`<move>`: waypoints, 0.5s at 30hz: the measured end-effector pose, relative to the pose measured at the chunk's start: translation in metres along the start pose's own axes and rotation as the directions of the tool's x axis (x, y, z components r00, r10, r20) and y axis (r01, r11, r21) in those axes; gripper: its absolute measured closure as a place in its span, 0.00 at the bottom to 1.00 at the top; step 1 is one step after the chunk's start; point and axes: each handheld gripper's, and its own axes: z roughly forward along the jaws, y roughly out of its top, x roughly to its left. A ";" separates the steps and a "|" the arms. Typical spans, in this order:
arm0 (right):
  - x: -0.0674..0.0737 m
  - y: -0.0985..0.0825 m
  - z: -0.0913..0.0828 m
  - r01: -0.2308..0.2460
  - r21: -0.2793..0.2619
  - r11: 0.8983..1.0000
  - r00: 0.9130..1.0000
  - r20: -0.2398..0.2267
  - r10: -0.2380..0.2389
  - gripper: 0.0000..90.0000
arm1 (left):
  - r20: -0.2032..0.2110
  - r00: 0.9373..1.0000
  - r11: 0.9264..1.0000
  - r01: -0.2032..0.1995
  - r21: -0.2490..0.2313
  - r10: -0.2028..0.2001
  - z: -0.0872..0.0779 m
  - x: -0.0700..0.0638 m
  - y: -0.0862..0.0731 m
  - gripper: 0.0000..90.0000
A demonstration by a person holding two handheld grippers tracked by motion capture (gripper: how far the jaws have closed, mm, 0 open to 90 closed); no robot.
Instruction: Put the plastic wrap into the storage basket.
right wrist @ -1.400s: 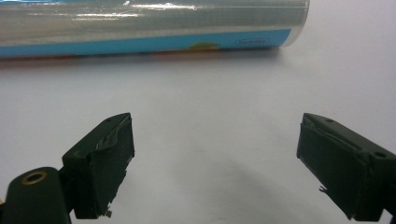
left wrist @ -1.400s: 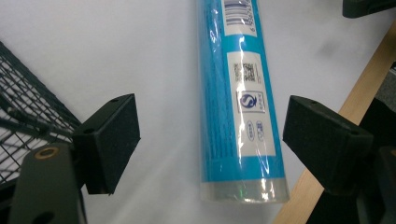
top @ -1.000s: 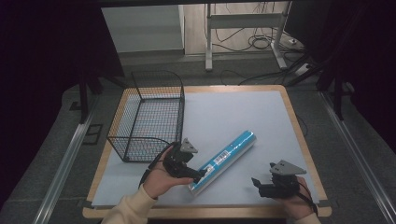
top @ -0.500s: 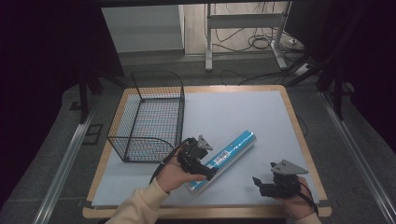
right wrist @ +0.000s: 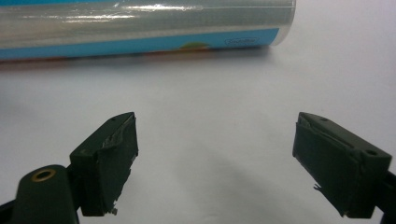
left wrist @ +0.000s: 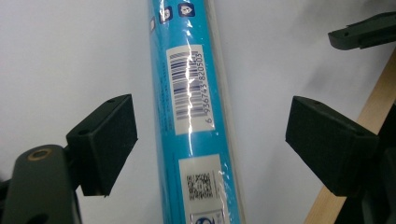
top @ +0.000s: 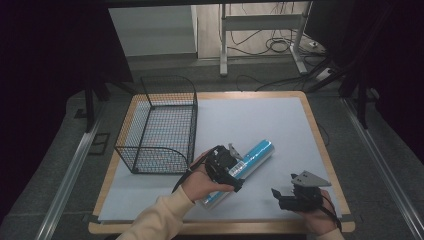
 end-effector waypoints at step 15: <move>-0.001 -0.001 0.001 -0.001 0.009 1.000 1.000 0.006 0.001 0.16 | 0.015 0.999 0.998 0.027 0.065 -0.028 0.032 0.008 0.023 0.18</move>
